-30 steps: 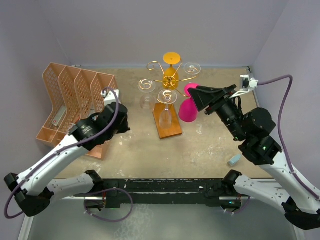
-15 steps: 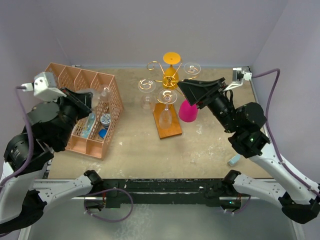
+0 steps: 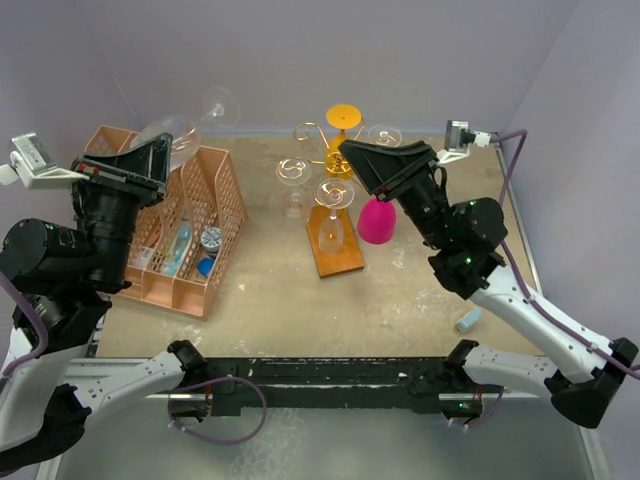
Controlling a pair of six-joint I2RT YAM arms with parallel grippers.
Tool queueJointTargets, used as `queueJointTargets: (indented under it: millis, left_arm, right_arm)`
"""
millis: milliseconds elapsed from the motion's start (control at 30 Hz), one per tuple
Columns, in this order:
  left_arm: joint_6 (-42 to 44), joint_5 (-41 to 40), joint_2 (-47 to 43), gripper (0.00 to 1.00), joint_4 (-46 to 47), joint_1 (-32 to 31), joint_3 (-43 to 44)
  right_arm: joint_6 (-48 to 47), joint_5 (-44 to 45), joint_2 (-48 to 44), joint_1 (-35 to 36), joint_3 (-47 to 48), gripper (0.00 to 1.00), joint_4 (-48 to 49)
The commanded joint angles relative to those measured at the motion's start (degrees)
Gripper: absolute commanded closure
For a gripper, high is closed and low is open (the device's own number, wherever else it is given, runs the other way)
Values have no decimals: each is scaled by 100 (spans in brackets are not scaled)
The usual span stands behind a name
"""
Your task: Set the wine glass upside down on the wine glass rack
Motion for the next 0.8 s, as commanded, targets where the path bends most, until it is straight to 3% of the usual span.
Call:
queueJointTargets:
  millis: [0, 233, 467, 767]
  left_arm:
    - [-247, 726, 183, 100, 1755, 39, -287]
    - [-768, 1440, 395, 100, 3608, 34, -1075]
    - [-702, 1589, 712, 100, 4171, 34, -1100]
    - [-718, 1756, 750, 100, 4458, 34, -1241]
  right_arm:
    - [581, -270, 514, 11, 458, 49, 975]
    - [1272, -382, 1508, 22, 1343, 48, 917]
    - [1972, -77, 2055, 20, 1858, 49, 997]
    - [2646, 496, 2517, 18, 2455, 51, 260]
